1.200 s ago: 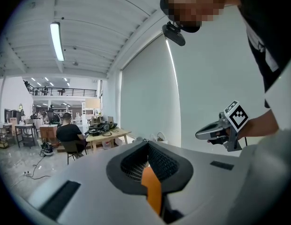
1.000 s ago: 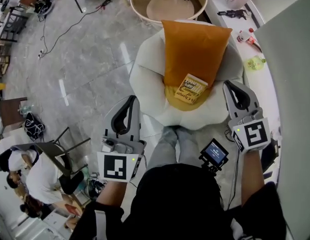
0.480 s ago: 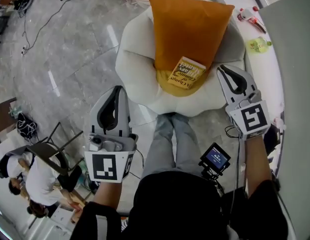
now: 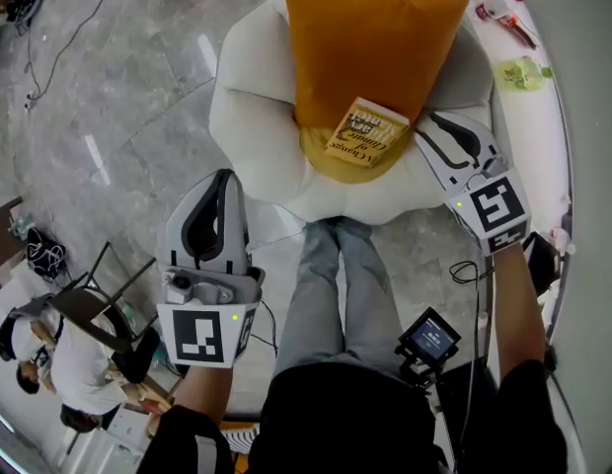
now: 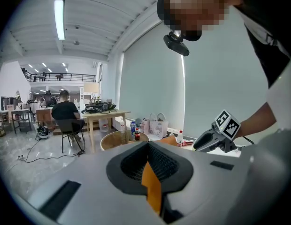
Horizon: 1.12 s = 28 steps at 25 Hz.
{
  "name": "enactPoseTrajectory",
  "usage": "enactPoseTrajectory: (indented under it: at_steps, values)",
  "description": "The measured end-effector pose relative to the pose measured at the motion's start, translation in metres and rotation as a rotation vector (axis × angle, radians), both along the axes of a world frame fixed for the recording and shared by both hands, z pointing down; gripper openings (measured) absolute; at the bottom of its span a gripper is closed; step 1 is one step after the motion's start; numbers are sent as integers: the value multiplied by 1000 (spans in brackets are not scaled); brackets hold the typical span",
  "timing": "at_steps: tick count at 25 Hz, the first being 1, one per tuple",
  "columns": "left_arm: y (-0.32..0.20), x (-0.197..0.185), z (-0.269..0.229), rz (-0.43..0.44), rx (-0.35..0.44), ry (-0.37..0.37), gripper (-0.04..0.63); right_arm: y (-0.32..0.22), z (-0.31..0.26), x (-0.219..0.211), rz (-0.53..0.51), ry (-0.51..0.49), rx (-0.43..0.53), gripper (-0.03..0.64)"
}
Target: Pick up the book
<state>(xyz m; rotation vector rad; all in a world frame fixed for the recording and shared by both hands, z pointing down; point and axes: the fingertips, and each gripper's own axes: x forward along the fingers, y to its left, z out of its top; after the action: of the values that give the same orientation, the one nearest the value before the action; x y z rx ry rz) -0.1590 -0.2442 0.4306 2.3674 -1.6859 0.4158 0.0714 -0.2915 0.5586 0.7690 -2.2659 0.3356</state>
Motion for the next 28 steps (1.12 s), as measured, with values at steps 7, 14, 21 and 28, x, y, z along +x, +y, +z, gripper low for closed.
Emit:
enactPoseTrajectory:
  at_steps: [7,14,21,28]
  values:
    - [-7,7,38,6,-50,33,11,-6,56,6,-68,80,-66,172]
    - [-8,15,64,39,-74,-1,11,-12,107,11,-95,105,-128,183]
    - [-7,20,96,24,-112,19,11,-10,161,14,-140,143,-180,190]
    - [-15,27,124,39,-127,35,11,-10,213,16,-206,184,-228,195]
